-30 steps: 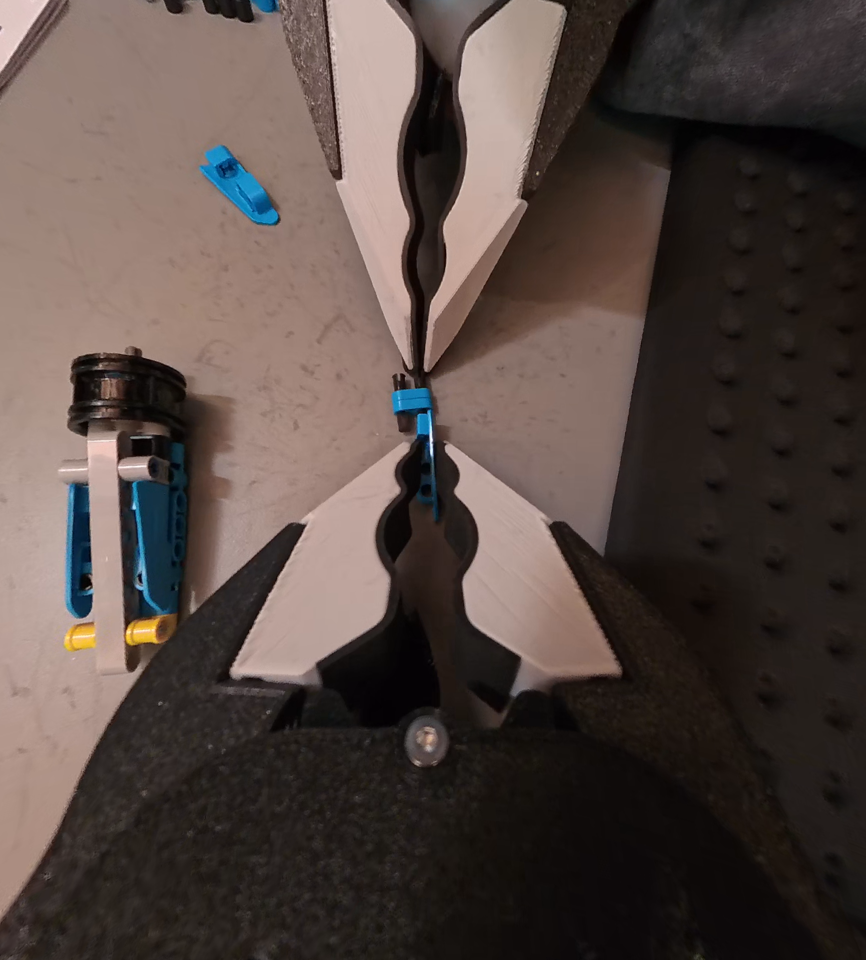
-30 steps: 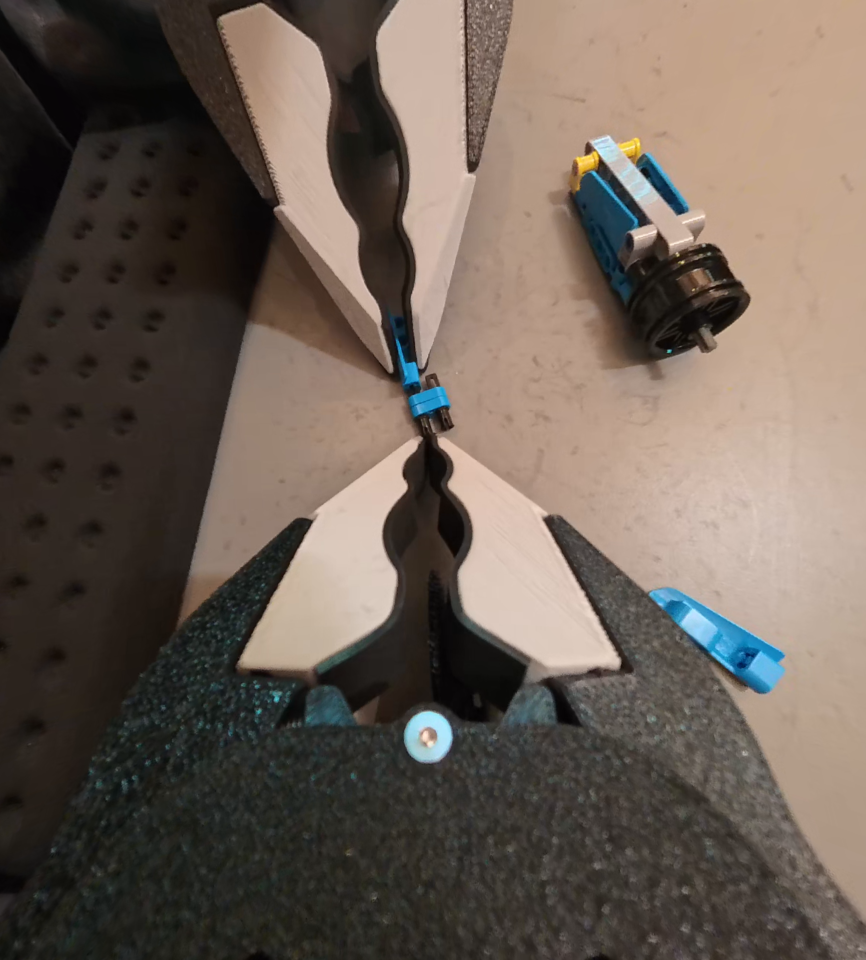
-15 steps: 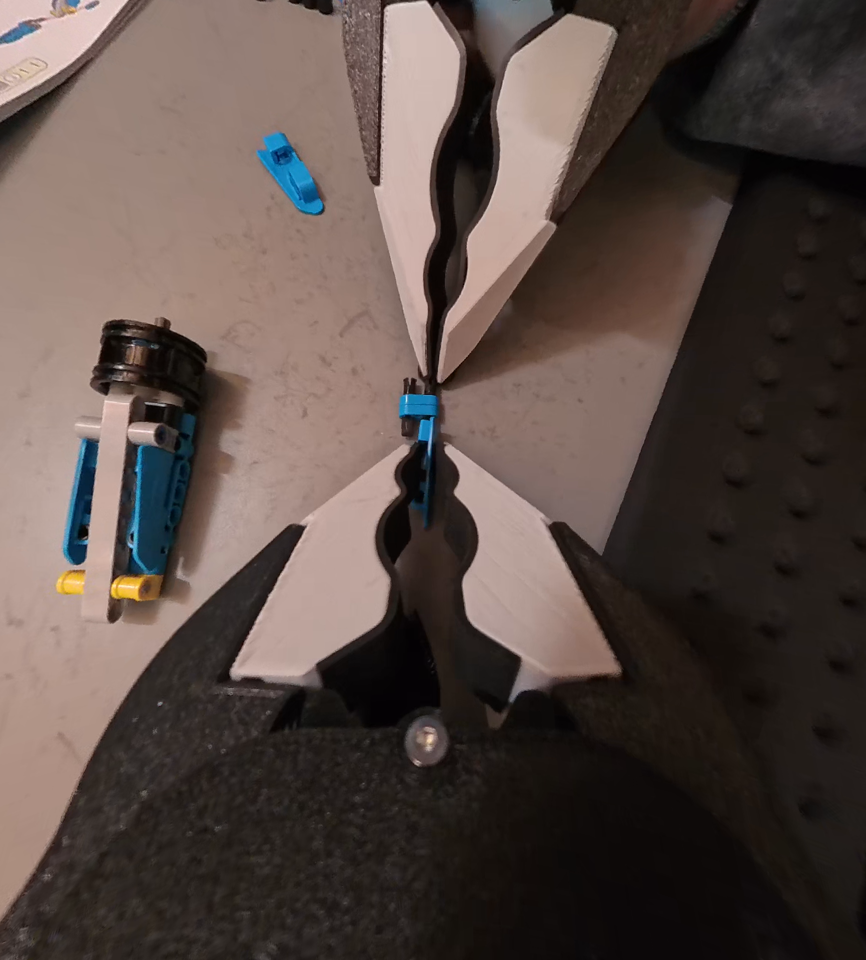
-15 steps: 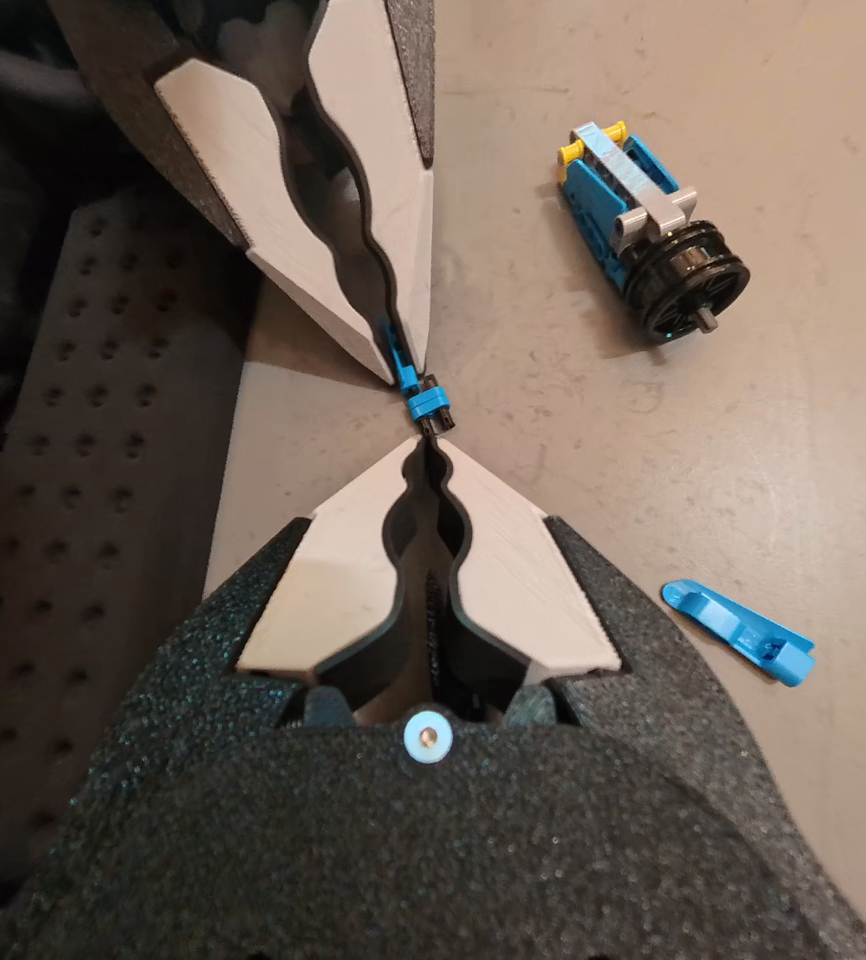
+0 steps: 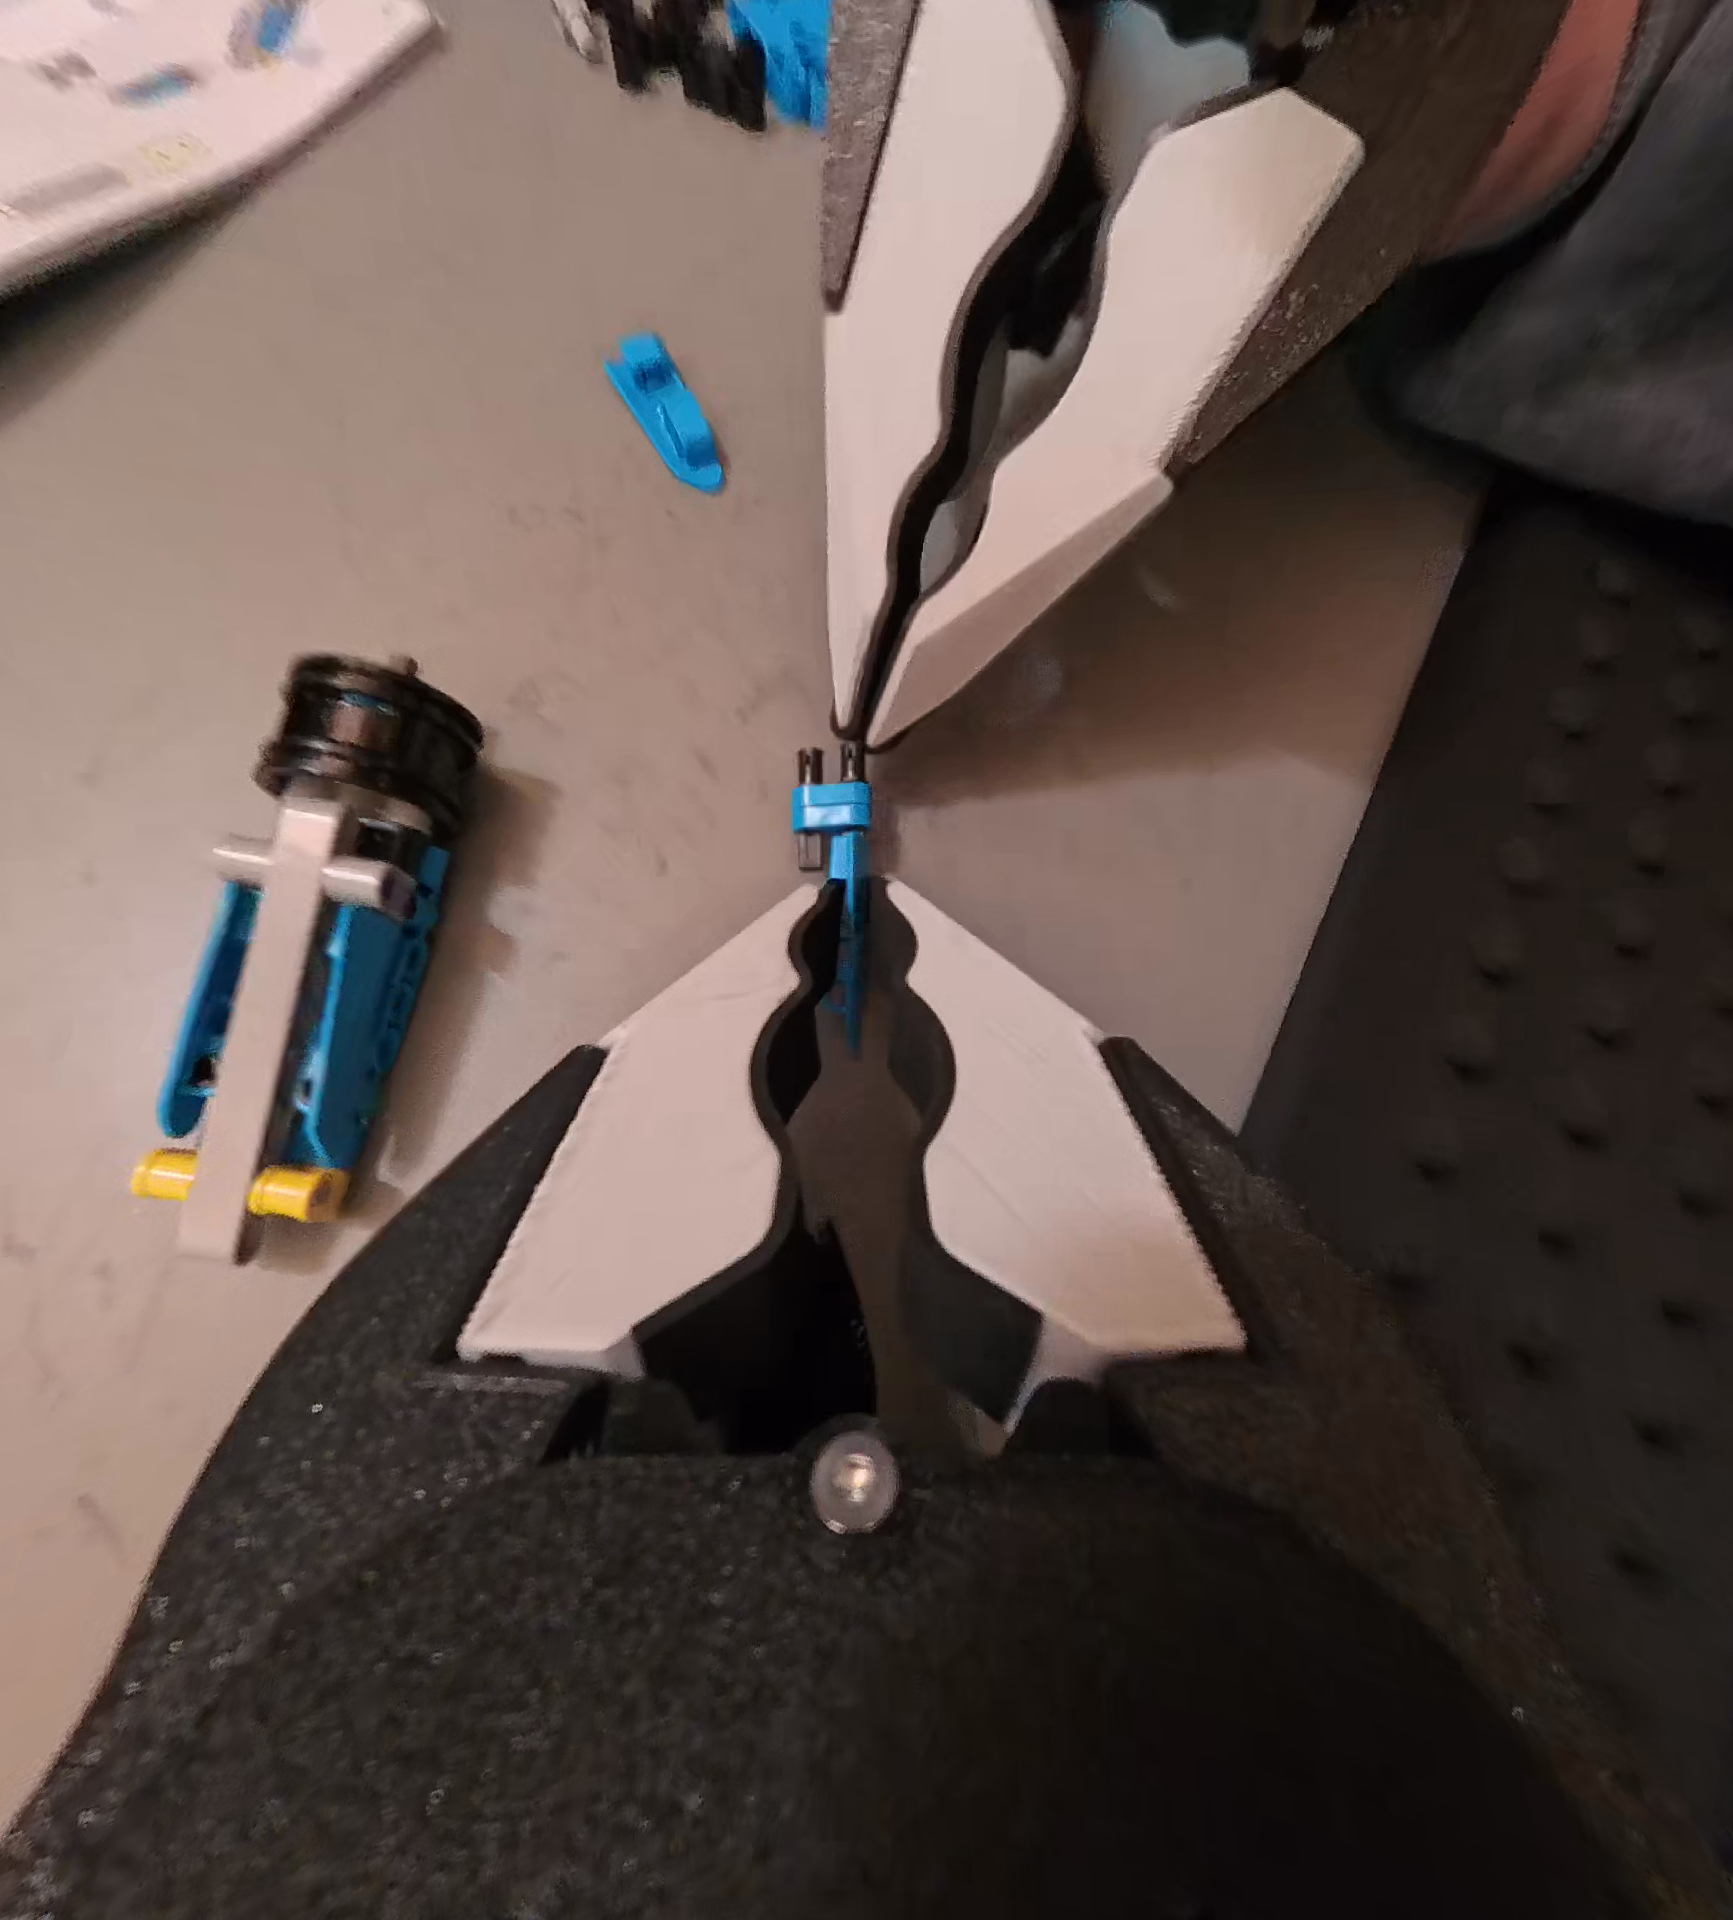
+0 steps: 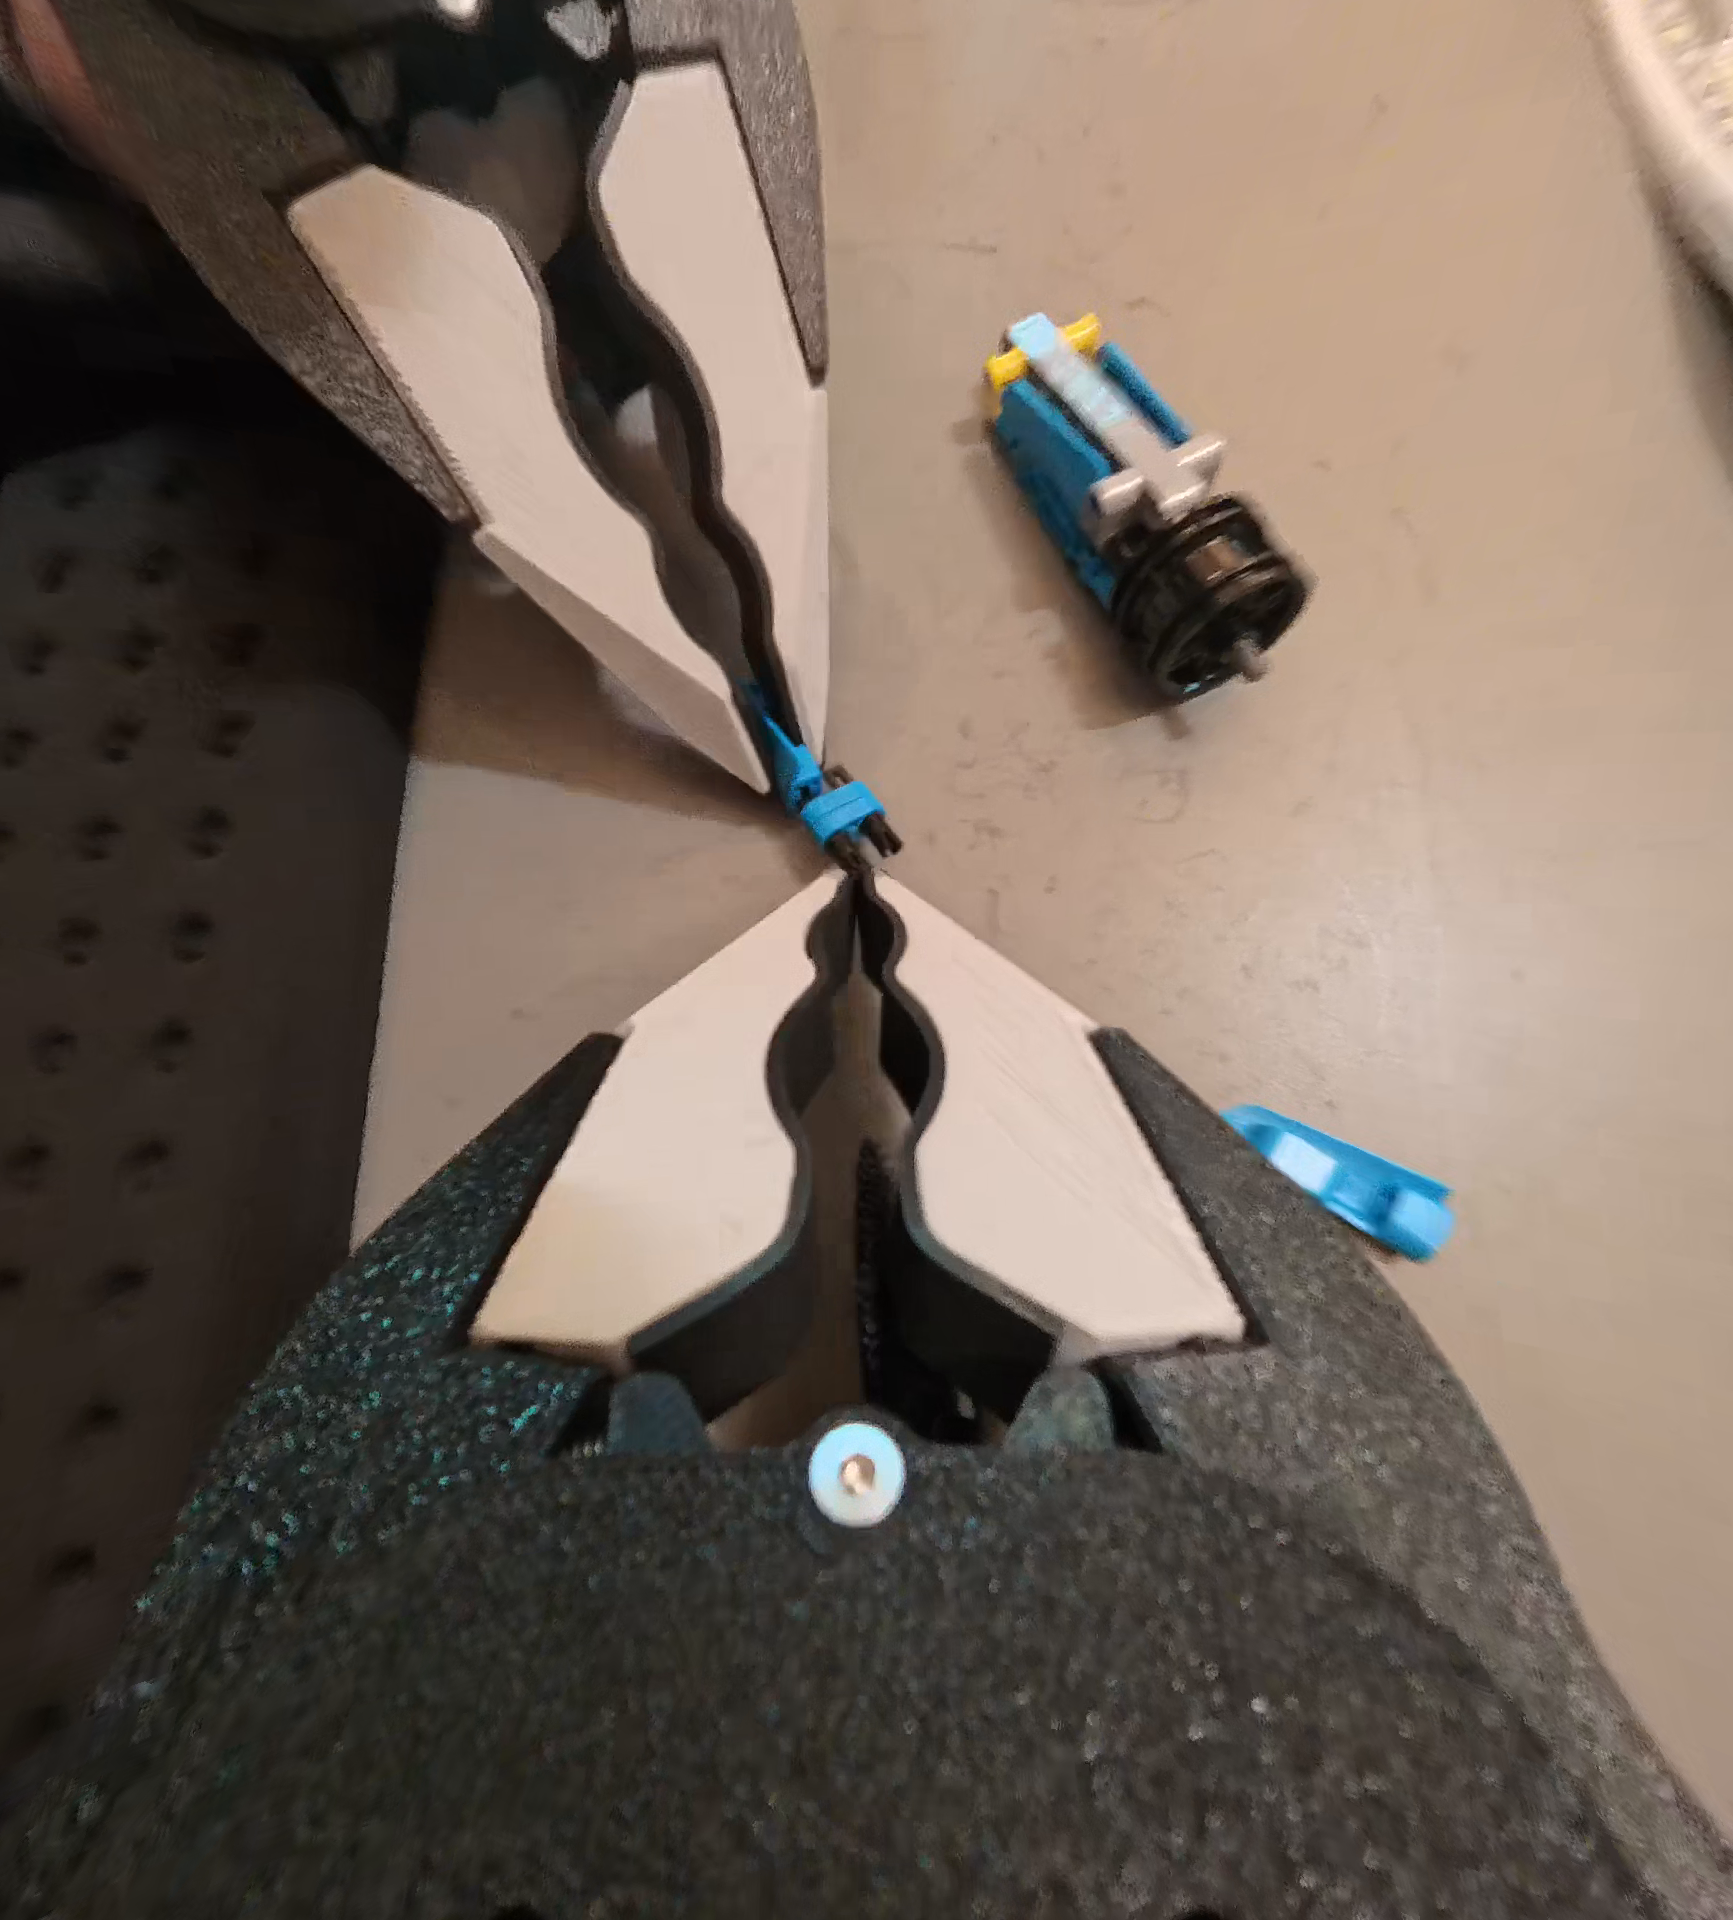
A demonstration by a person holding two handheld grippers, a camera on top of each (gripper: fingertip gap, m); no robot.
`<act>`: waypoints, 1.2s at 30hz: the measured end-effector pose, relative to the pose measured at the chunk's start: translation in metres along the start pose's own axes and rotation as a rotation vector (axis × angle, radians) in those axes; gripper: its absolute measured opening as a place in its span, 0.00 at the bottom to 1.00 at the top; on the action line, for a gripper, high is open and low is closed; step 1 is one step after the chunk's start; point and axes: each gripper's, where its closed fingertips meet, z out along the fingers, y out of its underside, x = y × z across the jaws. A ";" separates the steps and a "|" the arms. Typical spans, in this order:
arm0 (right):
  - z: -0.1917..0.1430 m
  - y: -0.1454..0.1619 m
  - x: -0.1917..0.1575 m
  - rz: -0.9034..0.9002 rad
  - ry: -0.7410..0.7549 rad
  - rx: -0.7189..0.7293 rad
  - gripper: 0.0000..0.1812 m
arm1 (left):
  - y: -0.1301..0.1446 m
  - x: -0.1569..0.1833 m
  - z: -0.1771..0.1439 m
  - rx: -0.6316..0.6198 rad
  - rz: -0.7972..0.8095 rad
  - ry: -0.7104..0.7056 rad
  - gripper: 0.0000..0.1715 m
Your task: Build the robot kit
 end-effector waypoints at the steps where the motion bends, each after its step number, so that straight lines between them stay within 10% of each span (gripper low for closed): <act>1: -0.008 -0.007 0.004 -0.008 0.034 0.033 0.00 | -0.007 -0.002 -0.002 0.041 -0.028 0.004 0.02; 5: -0.022 -0.031 0.017 -0.056 0.208 0.186 0.33 | -0.039 -0.014 -0.021 0.274 -0.237 0.062 0.01; 10: -0.020 -0.066 0.006 -0.203 0.342 0.277 0.38 | -0.068 -0.010 -0.047 0.534 -0.437 0.273 0.01; 17: -0.030 -0.073 0.002 -0.445 0.495 0.264 0.38 | -0.062 -0.007 -0.039 0.481 -0.554 0.411 0.01; 36: -0.016 -0.060 0.014 -0.367 0.497 0.126 0.32 | -0.057 -0.016 -0.032 0.468 -0.694 0.419 0.00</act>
